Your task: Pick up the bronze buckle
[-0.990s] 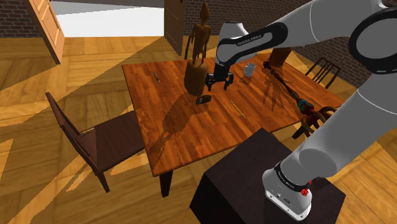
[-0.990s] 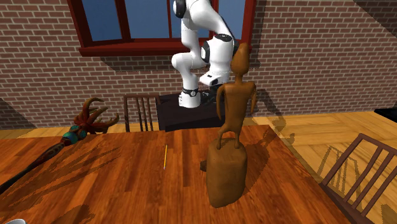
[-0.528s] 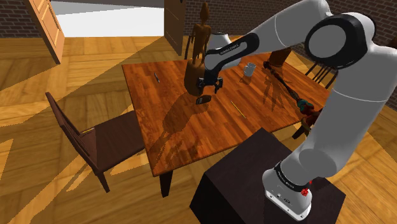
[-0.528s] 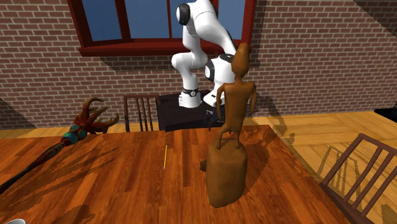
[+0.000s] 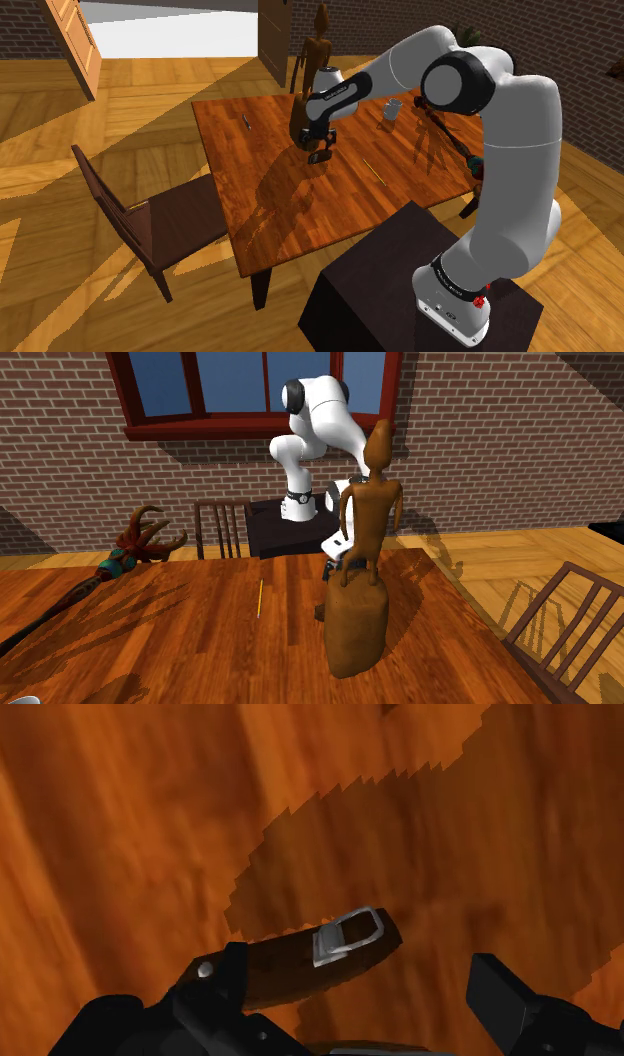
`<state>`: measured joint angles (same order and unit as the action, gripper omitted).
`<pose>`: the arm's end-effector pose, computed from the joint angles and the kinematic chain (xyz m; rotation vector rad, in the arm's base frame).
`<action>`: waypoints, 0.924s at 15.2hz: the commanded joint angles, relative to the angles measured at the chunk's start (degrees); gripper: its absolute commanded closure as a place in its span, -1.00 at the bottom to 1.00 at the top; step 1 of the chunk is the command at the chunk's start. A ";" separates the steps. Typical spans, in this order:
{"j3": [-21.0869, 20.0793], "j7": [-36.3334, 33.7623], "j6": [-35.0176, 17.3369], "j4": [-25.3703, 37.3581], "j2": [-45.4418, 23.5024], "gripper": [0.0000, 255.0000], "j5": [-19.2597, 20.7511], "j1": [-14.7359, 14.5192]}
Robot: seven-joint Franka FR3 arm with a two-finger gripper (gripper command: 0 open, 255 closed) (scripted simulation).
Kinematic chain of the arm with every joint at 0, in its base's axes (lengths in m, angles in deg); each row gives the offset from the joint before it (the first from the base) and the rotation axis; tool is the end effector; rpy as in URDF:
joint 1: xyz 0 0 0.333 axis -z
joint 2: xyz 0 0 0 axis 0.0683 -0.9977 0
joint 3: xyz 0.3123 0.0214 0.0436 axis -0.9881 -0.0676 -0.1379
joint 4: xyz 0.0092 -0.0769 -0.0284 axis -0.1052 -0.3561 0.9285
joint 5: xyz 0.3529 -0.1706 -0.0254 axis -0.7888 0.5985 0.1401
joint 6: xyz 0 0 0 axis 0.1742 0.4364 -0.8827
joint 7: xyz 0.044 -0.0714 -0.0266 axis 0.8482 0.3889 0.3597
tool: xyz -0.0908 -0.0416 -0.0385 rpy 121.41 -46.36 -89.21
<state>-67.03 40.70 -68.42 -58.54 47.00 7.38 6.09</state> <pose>0.6514 -0.0525 0.2069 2.9737 -0.8762 -0.0371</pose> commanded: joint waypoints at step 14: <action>-0.06 -0.33 -3.24 2.12 -5.27 1.00 -0.15 0.07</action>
<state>-67.12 40.35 -71.68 -56.41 41.84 7.22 6.13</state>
